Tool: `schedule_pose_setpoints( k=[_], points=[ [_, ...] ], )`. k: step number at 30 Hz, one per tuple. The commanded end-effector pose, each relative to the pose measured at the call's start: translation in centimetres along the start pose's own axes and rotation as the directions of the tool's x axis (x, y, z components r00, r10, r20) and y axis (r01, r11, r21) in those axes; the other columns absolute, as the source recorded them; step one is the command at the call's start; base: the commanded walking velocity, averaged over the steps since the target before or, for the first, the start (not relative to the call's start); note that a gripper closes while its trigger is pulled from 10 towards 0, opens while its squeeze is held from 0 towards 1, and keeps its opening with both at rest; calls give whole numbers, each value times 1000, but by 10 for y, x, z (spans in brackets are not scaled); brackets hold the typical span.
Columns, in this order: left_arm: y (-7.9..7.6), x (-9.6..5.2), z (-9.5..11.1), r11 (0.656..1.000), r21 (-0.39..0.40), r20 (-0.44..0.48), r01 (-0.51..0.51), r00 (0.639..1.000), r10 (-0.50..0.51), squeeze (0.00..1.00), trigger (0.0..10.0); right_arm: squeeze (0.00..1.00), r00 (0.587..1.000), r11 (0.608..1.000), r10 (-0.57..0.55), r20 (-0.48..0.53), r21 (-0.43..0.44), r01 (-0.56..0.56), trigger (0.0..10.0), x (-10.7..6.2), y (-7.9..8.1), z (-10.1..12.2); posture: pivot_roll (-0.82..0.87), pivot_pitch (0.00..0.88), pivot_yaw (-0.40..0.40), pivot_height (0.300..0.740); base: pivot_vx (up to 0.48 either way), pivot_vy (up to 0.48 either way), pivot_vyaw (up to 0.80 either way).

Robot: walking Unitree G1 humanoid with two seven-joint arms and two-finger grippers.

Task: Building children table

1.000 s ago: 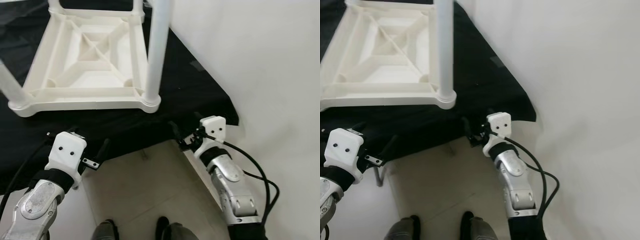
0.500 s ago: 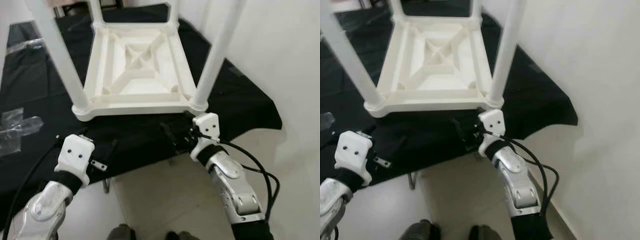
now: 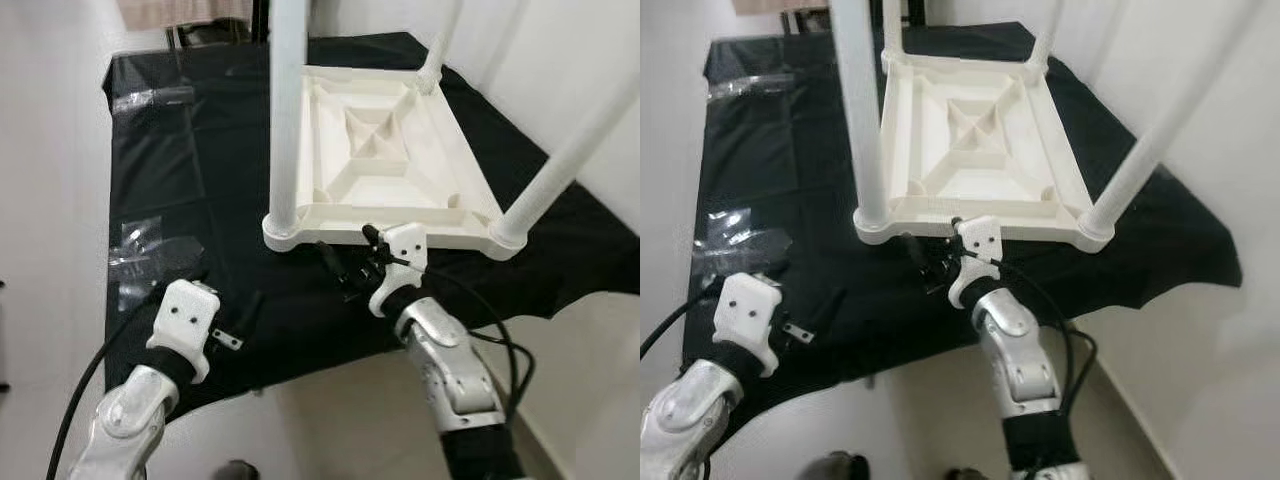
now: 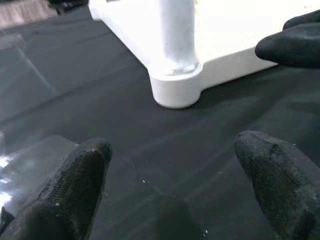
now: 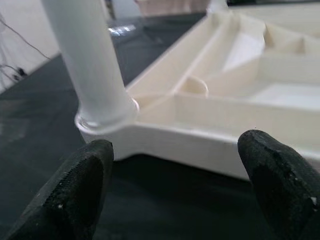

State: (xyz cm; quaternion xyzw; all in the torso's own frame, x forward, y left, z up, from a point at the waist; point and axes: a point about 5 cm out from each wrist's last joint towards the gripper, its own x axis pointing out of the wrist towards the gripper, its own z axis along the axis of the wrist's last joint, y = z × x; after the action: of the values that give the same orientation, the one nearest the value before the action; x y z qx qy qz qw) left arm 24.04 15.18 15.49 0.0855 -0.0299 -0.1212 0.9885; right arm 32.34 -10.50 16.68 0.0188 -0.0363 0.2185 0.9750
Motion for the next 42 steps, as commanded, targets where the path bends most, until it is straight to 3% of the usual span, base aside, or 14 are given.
schedule_pose_setpoints(
  k=[1, 7, 11, 20, 21, 24, 28, 31, 34, 36, 37, 38, 39, 42],
  points=[
    [-9, 2, -9, 999, -34, -22, 36, 999, -36, 0, 10000, 0, 1000, 1000, -15, -16, -12, 15, 10000, 1, -7, -2, 181, 193, -85, 740, 0, 0, 0],
    [-6, 9, -8, 999, -13, -5, 42, 999, -42, 0, 10000, 0, 996, 990, 77, -50, -117, -82, 10000, 8, -6, 0, 182, 192, -82, 740, 0, 0, 267],
    [-9, 10, -9, 999, 5, 4, 48, 999, -48, 0, 10000, 0, 995, 982, 95, -43, -157, -101, 10000, 17, -22, 13, 180, 191, -84, 740, 0, 0, 728],
    [-16, 10, -9, 996, 35, 25, 86, 996, -86, 0, 10000, 0, 954, 893, 209, -213, -357, -275, 10000, 32, -49, 36, 178, 192, -93, 740, 0, 0, 0],
    [-17, 9, -9, 995, 35, 26, 89, 996, -90, 0, 10000, 0, 929, 858, 169, -330, -414, -304, 10000, 38, -57, 36, 178, 193, -95, 740, 0, 0, 0],
    [-18, 9, -9, 995, 35, 27, 92, 995, -93, 0, 10000, 0, 892, 821, 137, -432, -455, -346, 10000, 42, -62, 34, 182, 195, -97, 740, 0, 0, 0],
    [-21, 7, -9, 994, 33, 27, 101, 994, -102, 0, 10000, 0, 855, 777, 157, -495, -472, -416, 10000, 56, -56, 42, 186, 202, -101, 740, 0, 0, 0],
    [-22, 6, -9, 994, 29, 29, 102, 994, -103, 0, 10000, 0, 835, 773, 164, -525, -457, -439, 10000, 58, -53, 40, 188, 212, -106, 740, 0, 0, 0],
    [-23, 4, -8, 995, 18, 32, 100, 994, -100, 0, 10000, 0, 763, 743, 194, -617, -415, -525, 10000, 62, -45, 33, 193, 225, -113, 740, 0, 0, 0],
    [-23, 4, -8, 995, 17, 33, 99, 994, -100, 0, 10000, 0, 752, 743, 191, -631, -408, -531, 10000, 63, -45, 32, 193, 225, -113, 740, 0, 0, 0],
    [-23, 3, -7, 995, 16, 34, 99, 994, -99, 0, 10000, 0, 741, 744, 187, -645, -399, -535, 7412, 64, -45, 32, 194, 232, -118, 740, 0, 0, 0],
    [-23, 3, -7, 995, 16, 34, 99, 994, -99, 0, 10000, 0, 741, 744, 187, -645, -399, -535, 7412, 64, -45, 32, 194, 232, -118, 740, 0, 0, 0],
    [-24, 3, -7, 995, 15, 35, 99, 994, -99, 0, 10000, 0, 727, 745, 187, -660, -387, -543, 314, 66, -44, 32, 191, 235, -120, 740, 0, 0, 0],
    [-25, 3, -6, 995, 12, 37, 100, 994, -100, 0, 10000, 0, 717, 735, 192, -670, -386, -557, 0, 69, -40, 34, 187, 241, -132, 740, 0, 0, 0]
  ],
)
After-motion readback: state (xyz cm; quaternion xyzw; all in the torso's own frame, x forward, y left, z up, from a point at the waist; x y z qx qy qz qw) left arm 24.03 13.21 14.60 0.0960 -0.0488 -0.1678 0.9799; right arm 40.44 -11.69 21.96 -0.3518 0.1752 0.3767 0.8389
